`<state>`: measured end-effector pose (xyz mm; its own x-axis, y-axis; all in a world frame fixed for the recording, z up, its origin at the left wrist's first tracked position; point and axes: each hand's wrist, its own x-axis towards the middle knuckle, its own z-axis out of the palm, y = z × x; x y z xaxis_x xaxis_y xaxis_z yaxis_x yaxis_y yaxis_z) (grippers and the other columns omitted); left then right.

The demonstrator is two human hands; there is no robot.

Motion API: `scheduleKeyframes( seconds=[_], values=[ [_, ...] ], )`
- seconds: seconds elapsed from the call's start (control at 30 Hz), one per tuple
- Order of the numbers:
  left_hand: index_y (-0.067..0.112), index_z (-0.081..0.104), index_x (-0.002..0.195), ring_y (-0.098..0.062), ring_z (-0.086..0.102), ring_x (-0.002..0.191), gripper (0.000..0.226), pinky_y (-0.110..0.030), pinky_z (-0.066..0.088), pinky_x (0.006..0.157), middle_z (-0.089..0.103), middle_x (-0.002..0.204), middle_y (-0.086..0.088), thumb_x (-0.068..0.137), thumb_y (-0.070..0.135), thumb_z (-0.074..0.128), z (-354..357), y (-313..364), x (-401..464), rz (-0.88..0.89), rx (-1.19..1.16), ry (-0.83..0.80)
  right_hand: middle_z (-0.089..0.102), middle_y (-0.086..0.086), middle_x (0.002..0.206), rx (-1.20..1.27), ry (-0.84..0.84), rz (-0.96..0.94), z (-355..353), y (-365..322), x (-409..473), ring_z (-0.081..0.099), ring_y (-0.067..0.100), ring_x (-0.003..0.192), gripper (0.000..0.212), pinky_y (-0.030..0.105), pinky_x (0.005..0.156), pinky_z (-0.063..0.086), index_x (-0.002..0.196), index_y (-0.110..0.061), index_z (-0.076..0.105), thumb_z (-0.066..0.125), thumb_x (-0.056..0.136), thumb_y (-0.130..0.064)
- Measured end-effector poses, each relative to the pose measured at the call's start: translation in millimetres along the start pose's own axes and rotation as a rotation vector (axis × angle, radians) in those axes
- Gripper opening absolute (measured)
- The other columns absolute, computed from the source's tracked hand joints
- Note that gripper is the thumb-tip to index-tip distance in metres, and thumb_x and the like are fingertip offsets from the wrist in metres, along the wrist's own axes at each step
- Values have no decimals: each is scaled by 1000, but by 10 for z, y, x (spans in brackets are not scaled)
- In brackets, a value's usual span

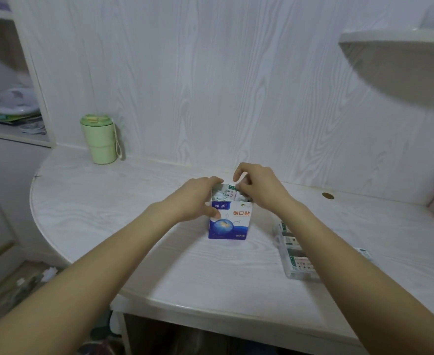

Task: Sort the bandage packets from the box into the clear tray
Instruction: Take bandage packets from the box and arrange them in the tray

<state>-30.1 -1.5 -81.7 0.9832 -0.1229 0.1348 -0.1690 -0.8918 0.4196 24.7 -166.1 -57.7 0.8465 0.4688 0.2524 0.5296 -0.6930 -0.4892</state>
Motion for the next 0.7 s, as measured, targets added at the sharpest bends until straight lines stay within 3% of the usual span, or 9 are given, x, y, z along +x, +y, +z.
scheduleKeyframes(
  seconds=[0.1, 0.23, 0.43, 0.57, 0.7],
  values=[
    [20, 34, 144, -18, 54, 109, 79, -26, 41, 87, 51, 135, -3, 78, 22, 76, -9, 8, -11, 18, -8, -3, 66, 1, 77, -51, -10, -15, 19, 19, 8, 64, 16, 76, 22, 34, 64, 55, 110, -13, 62, 50, 92, -7],
    [20, 36, 144, -16, 51, 115, 74, -24, 40, 87, 47, 139, -2, 80, 24, 74, -7, 9, 3, 44, 51, -12, 71, 4, 95, -56, 97, -37, 25, 38, 41, 65, 15, 78, 22, 31, 67, 56, 103, -12, 69, 50, 94, -10],
    [26, 32, 146, -18, 49, 115, 76, -23, 36, 86, 47, 137, -4, 81, 25, 72, -2, 4, 30, 67, 106, -27, 64, 0, 89, 52, 91, 14, 50, 65, 48, 56, 0, 64, 17, 6, 46, 41, 94, -12, 62, 46, 94, -6],
    [30, 36, 144, -19, 49, 114, 72, -23, 34, 84, 48, 135, -4, 82, 26, 71, -8, 2, 39, 74, 122, -39, 62, -2, 84, 75, 49, 31, 30, 43, 47, 54, -1, 65, 11, 9, 48, 39, 95, -10, 60, 52, 91, -5],
    [35, 38, 142, -22, 45, 122, 67, -28, 37, 91, 44, 140, -6, 83, 27, 70, -1, 5, 37, 68, 129, -53, 60, -3, 81, 25, 51, 36, 16, 37, 50, 53, 4, 66, 9, 15, 49, 39, 82, -13, 56, 64, 84, -7]
  ],
)
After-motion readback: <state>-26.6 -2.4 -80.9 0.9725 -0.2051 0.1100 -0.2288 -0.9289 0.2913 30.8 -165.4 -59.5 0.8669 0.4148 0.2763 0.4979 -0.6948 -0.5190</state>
